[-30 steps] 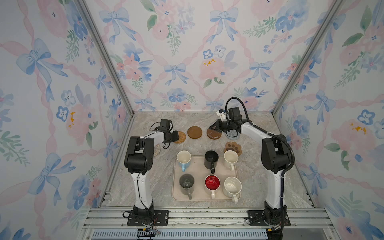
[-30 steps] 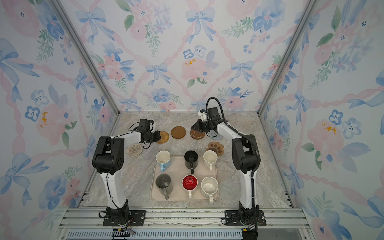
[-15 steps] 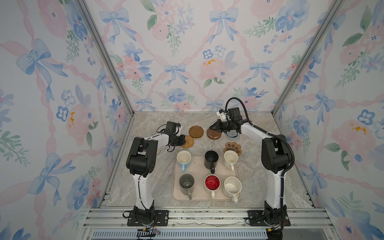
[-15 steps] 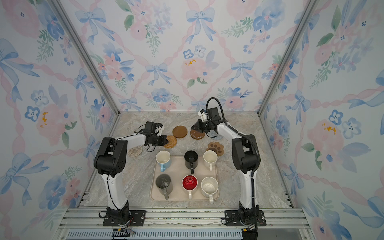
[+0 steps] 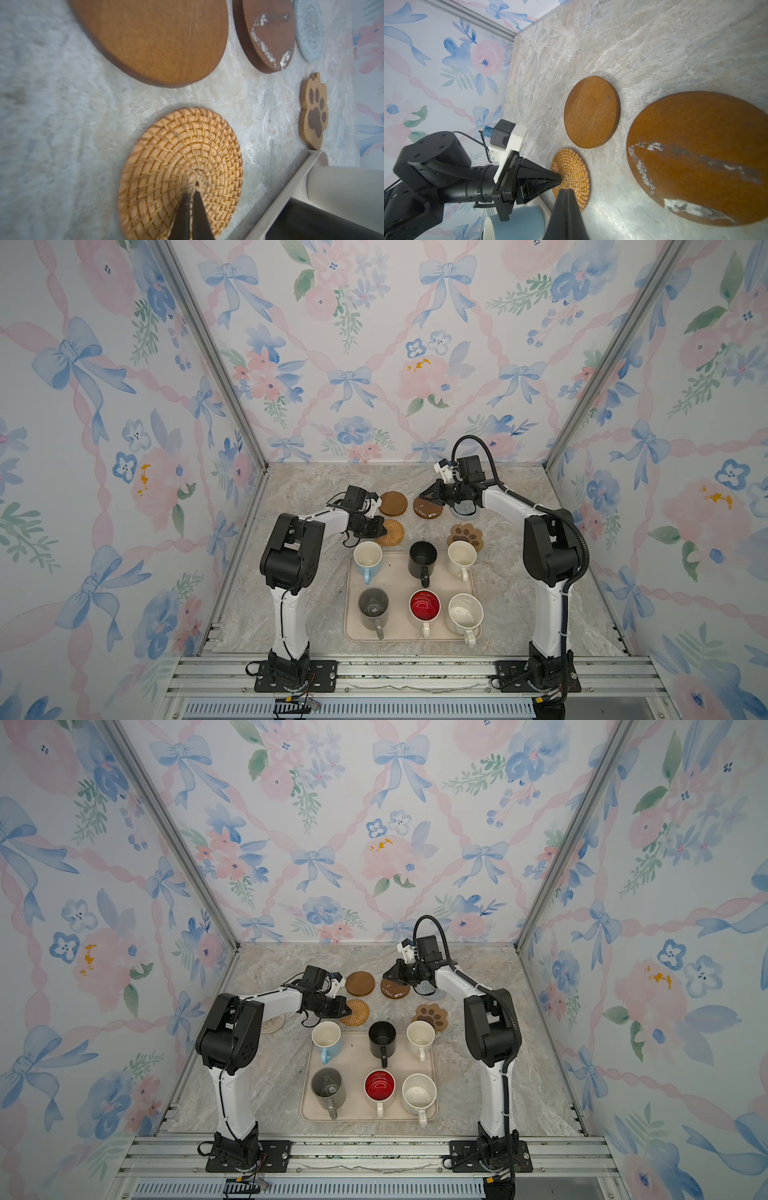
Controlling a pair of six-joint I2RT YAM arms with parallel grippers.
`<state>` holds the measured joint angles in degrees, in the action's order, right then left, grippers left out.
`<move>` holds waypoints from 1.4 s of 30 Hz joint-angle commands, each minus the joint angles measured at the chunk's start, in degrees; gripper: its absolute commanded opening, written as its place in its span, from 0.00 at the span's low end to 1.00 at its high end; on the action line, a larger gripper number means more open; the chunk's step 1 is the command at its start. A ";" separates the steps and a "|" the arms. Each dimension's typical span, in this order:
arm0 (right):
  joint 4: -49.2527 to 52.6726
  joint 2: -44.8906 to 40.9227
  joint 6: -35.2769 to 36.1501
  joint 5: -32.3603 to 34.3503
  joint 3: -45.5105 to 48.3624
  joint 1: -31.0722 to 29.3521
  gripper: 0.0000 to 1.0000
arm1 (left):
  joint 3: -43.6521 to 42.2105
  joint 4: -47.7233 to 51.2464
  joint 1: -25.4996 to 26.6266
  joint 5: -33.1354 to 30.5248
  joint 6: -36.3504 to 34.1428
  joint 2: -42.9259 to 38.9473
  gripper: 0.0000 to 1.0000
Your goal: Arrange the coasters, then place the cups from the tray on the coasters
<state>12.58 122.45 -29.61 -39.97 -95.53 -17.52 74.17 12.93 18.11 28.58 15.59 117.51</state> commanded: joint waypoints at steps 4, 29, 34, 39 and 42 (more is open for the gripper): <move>-0.86 -1.93 -0.51 -0.99 1.46 1.08 0.00 | 2.19 5.81 2.24 1.82 -0.48 5.56 0.00; -2.38 -3.23 -1.31 -0.99 4.59 3.32 0.00 | 16.85 5.75 8.85 7.72 2.66 17.35 0.00; -3.12 -3.89 -1.55 -1.02 5.69 3.96 0.00 | 19.15 5.79 9.27 8.22 3.39 19.04 0.00; -3.34 -3.80 -1.63 -1.13 5.97 4.16 0.00 | 20.22 5.82 9.62 8.76 3.65 19.67 0.00; -3.59 -3.68 -1.79 -1.13 6.00 4.20 0.00 | 20.03 5.79 9.67 8.71 3.63 19.19 0.00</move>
<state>9.91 121.27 -30.94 -40.34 -90.39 -13.76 95.22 13.89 27.16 40.36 18.70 133.69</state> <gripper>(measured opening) 0.045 0.050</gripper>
